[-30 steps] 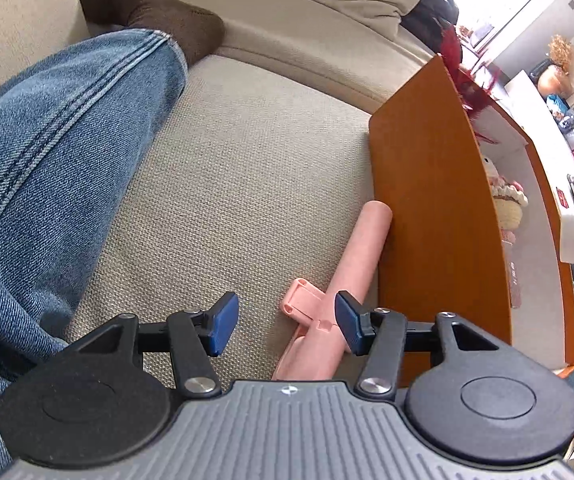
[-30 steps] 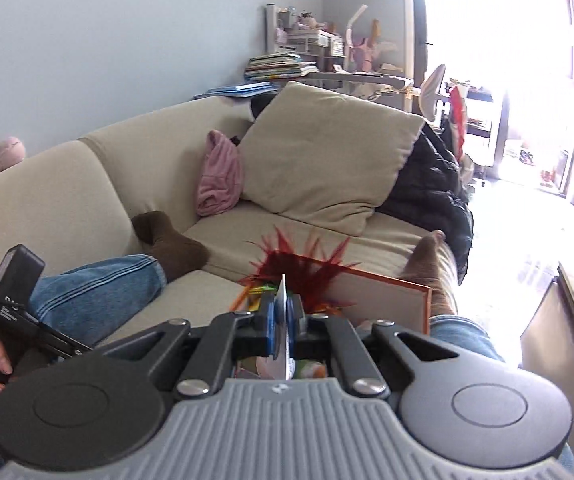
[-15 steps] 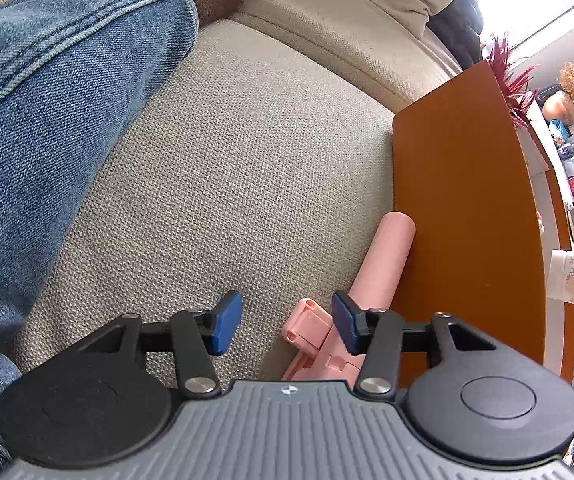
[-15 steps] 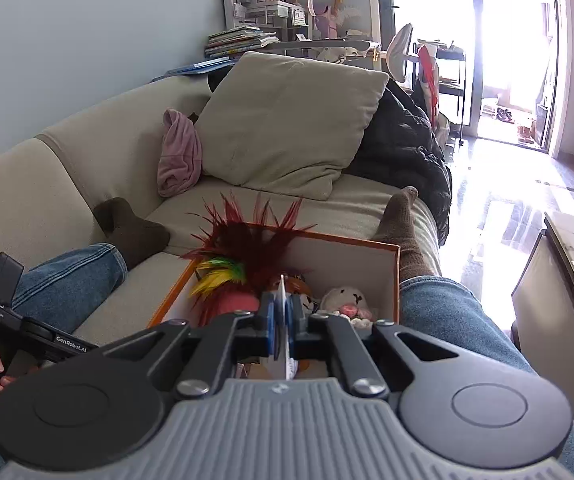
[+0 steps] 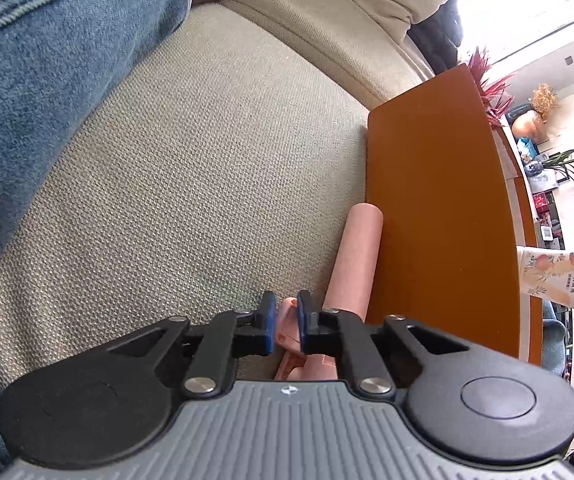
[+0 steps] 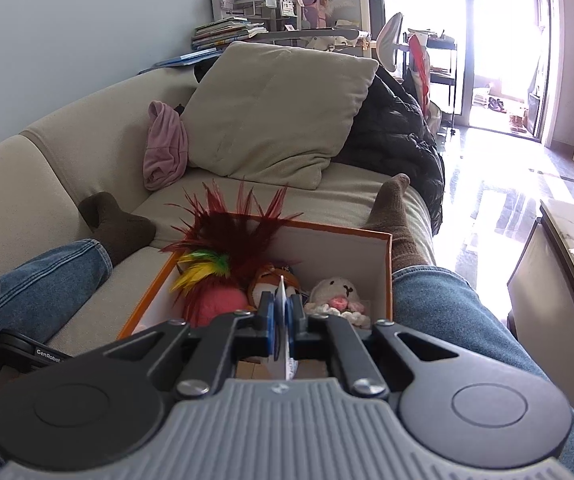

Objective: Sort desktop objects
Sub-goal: 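Carry the lotion tube toward the shoebox with the right while the left grasps the pink roller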

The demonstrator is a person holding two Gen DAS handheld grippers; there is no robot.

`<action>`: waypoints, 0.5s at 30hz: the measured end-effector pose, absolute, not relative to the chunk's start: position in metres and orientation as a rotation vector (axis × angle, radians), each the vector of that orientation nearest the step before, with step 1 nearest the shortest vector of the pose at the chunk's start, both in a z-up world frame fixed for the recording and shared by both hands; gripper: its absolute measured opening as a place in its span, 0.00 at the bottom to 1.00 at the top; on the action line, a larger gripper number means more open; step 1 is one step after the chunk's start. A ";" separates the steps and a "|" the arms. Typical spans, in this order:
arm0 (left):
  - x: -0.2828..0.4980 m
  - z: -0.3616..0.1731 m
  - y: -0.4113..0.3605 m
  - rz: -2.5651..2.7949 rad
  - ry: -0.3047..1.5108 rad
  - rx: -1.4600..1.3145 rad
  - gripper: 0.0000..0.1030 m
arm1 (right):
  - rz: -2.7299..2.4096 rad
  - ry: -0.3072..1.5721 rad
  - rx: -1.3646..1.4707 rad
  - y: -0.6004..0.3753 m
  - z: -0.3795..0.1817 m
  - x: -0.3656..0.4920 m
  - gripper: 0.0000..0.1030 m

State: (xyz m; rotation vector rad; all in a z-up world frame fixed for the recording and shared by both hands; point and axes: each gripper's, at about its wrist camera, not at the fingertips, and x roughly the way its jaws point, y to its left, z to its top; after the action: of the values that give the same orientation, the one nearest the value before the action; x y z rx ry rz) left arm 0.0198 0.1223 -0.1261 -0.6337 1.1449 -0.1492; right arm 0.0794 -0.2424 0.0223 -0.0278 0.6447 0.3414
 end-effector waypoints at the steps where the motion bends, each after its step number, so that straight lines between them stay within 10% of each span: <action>1: 0.017 -0.121 0.122 -0.151 1.126 -0.628 0.00 | 0.335 0.643 -0.031 -0.243 0.023 0.079 0.06; 8: 0.000 -0.092 0.108 -0.169 1.044 -0.512 0.01 | 0.298 0.639 -0.037 -0.249 0.025 0.078 0.06; 15: 0.021 -0.124 0.119 -0.179 1.157 -0.659 0.27 | 0.308 0.640 -0.031 -0.247 0.023 0.075 0.06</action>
State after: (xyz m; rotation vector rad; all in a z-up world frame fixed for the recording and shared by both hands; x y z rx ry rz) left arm 0.0213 0.1189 -0.1244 -0.6594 1.1571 -0.1793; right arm 0.0750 -0.2475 0.0231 -0.0310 0.6399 0.3081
